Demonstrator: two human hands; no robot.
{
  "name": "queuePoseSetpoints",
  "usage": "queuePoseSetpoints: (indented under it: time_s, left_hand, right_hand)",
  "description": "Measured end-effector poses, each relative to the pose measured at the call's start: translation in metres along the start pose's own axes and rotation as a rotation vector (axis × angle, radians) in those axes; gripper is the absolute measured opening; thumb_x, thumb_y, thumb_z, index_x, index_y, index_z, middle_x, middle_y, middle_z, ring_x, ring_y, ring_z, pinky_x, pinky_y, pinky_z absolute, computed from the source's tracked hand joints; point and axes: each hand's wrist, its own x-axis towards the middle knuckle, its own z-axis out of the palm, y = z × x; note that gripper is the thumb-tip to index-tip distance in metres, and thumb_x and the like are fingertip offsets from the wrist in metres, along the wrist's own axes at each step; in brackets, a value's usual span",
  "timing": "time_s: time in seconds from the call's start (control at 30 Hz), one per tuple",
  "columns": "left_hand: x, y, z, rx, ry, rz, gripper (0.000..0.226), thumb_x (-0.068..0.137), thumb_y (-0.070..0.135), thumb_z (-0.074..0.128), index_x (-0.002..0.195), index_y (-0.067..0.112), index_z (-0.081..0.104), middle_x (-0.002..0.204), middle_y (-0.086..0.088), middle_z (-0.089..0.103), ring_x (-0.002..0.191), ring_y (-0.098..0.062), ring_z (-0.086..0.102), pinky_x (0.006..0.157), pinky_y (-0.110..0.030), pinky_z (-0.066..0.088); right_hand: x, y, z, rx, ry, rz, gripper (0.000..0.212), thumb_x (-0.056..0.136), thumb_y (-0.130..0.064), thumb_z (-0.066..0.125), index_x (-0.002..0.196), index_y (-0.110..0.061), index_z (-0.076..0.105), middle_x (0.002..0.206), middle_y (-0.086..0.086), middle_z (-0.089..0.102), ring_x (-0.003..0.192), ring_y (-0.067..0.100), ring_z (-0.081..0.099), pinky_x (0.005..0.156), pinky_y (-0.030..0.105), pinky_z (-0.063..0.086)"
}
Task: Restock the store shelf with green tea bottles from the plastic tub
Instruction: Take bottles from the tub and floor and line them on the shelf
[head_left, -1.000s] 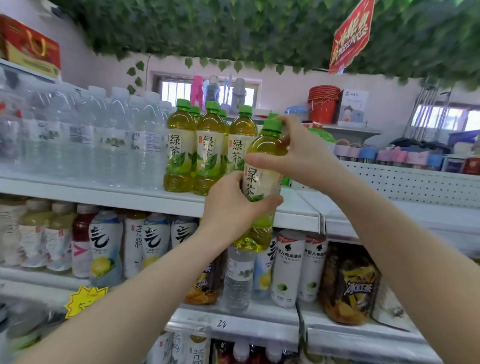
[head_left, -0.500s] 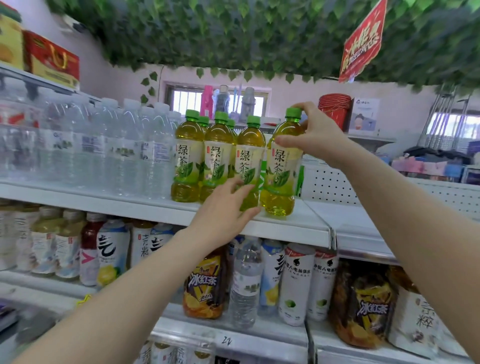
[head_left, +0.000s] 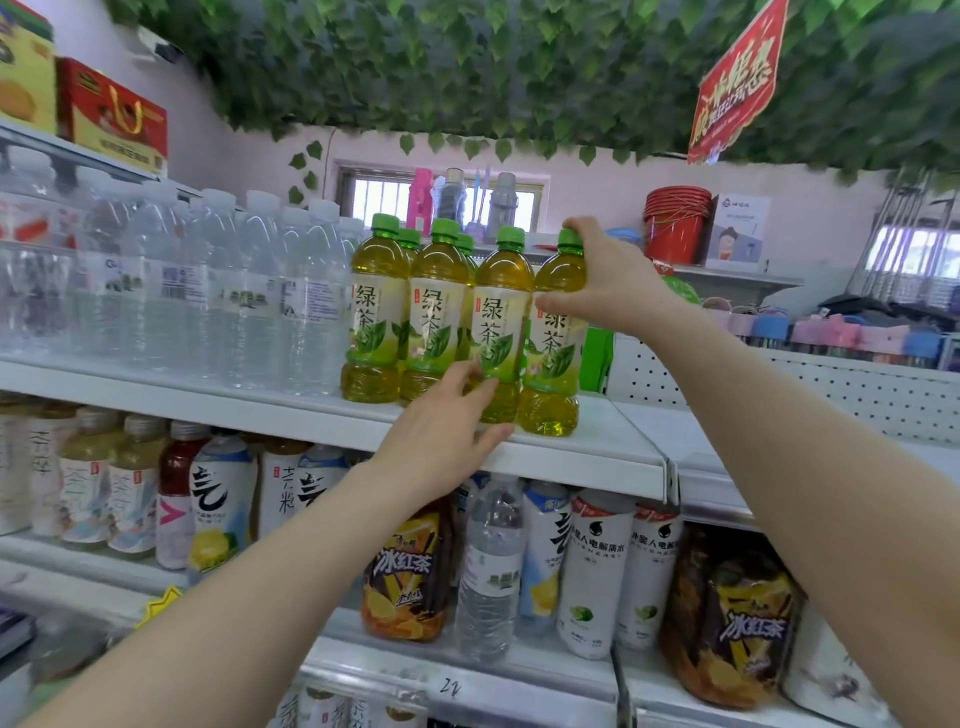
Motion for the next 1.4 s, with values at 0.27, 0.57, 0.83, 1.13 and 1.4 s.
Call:
queuePoseSetpoints:
  time_s: [0.27, 0.57, 0.83, 1.13, 1.4]
  left_hand:
    - [-0.003, -0.006, 0.002, 0.033, 0.001, 0.000, 0.062, 0.097, 0.049, 0.047, 0.149, 0.016, 0.038, 0.150, -0.002, 0.030, 0.128, -0.022, 0.047, 0.097, -0.036, 0.043]
    - [0.000, -0.006, -0.013, 0.090, -0.072, 0.024, 0.061, 0.098, 0.048, 0.046, 0.149, 0.015, 0.038, 0.149, -0.004, 0.036, 0.120, -0.027, 0.054, 0.096, -0.037, 0.045]
    - [-0.011, -0.014, -0.057, 0.101, -0.024, 0.098, 0.057, 0.098, 0.045, 0.048, 0.146, 0.015, 0.042, 0.142, -0.005, 0.047, 0.121, -0.022, 0.053, 0.097, -0.033, 0.043]
    - [-0.087, -0.056, -0.099, 0.076, 0.055, 0.152, 0.050, 0.097, 0.044, 0.050, 0.140, 0.019, 0.050, 0.137, -0.003, 0.053, 0.121, -0.023, 0.052, 0.091, -0.040, 0.049]
    - [-0.223, -0.122, -0.092, 0.069, 0.068, 0.177, 0.036, 0.089, 0.029, 0.065, 0.119, 0.009, 0.065, 0.114, -0.014, 0.066, 0.100, -0.037, 0.062, 0.078, -0.044, 0.054]
  right_hand:
    - [0.003, 0.012, 0.011, 0.002, 0.009, -0.009, 0.087, 0.084, -0.033, 0.075, 0.151, -0.020, 0.021, 0.126, 0.010, 0.059, 0.106, 0.026, 0.058, 0.088, 0.039, 0.049]
    - [-0.005, 0.009, 0.015, 0.018, 0.027, 0.017, 0.090, 0.088, -0.031, 0.071, 0.156, -0.022, 0.012, 0.150, 0.011, 0.043, 0.131, 0.030, 0.049, 0.105, 0.047, 0.044]
    - [-0.028, -0.004, 0.019, -0.239, 0.064, 0.007, 0.073, 0.096, -0.036, 0.057, 0.156, -0.027, 0.016, 0.154, 0.017, 0.030, 0.137, 0.036, 0.037, 0.110, 0.048, 0.036]
    - [-0.122, -0.080, 0.038, -0.306, 0.092, -0.101, 0.054, 0.099, -0.033, 0.053, 0.145, -0.008, 0.040, 0.145, 0.013, 0.044, 0.132, 0.032, 0.042, 0.105, 0.043, 0.039]
    - [-0.244, -0.154, 0.124, -0.368, 0.028, -0.207, 0.046, 0.092, -0.029, 0.056, 0.126, 0.003, 0.058, 0.118, 0.021, 0.061, 0.105, 0.040, 0.059, 0.089, 0.045, 0.050]
